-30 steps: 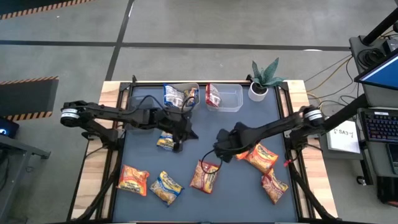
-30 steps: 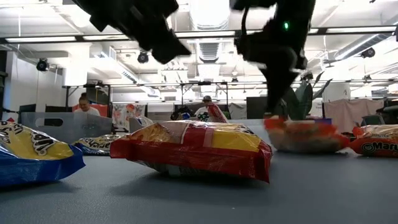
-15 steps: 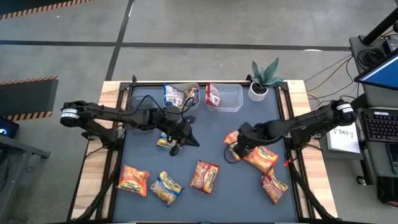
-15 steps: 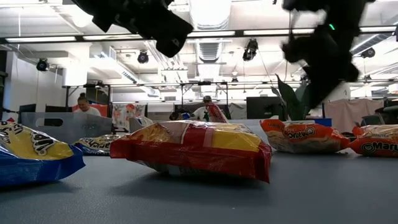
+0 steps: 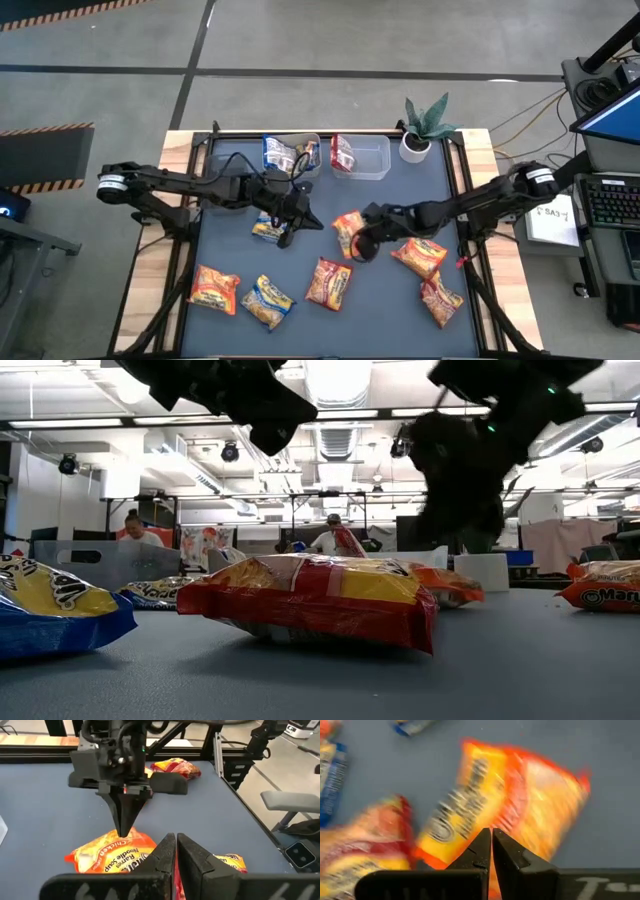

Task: Sort Maruchan noodles
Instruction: Put the orange noodle pack into the black bin

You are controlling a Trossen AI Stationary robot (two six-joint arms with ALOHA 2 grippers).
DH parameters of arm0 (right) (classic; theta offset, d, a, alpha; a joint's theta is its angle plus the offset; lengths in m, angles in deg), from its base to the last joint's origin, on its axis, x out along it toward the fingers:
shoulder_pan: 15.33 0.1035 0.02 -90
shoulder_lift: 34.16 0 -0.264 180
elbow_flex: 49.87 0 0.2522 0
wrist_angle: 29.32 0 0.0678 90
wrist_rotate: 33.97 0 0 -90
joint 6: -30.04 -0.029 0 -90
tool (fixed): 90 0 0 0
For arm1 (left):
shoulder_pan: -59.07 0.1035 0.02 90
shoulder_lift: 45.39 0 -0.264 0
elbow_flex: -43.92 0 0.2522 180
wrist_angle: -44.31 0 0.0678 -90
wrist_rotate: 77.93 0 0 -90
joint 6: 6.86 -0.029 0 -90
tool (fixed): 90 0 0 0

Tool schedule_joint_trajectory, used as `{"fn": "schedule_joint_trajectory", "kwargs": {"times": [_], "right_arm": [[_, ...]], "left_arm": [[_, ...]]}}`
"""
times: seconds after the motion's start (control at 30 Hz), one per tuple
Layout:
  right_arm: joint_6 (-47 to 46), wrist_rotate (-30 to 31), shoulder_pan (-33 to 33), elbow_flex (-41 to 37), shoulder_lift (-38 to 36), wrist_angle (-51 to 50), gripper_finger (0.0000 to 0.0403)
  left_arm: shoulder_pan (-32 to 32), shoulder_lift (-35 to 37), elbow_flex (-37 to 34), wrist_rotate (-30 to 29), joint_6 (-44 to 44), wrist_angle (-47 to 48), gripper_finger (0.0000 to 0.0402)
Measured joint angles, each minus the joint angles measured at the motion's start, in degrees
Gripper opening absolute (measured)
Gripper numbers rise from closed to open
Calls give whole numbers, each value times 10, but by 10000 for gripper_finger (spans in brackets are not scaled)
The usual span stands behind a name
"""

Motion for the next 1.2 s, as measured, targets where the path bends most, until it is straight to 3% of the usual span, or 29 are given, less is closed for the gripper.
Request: {"fn": "schedule_joint_trajectory", "kwargs": {"times": [0.27, 0.5, 0.67, 0.97, 1.2], "right_arm": [[116, 10, -21, 33, -2, -39, 8], [208, 28, -48, 40, -29, -99, 8], [251, -2, -57, 36, -45, -126, 8], [240, -44, -19, 4, -10, -56, 8], [205, -39, -14, -15, 16, -49, 8]], "left_arm": [[-1, -33, 0, -55, 63, -4, 0], [-3, -94, 0, -58, 275, -4, 0], [-14, -138, 1, -43, 377, -13, 7], [-16, -165, 1, -46, 463, -58, 94], [-19, -170, 2, -92, 524, -71, 186]]}}
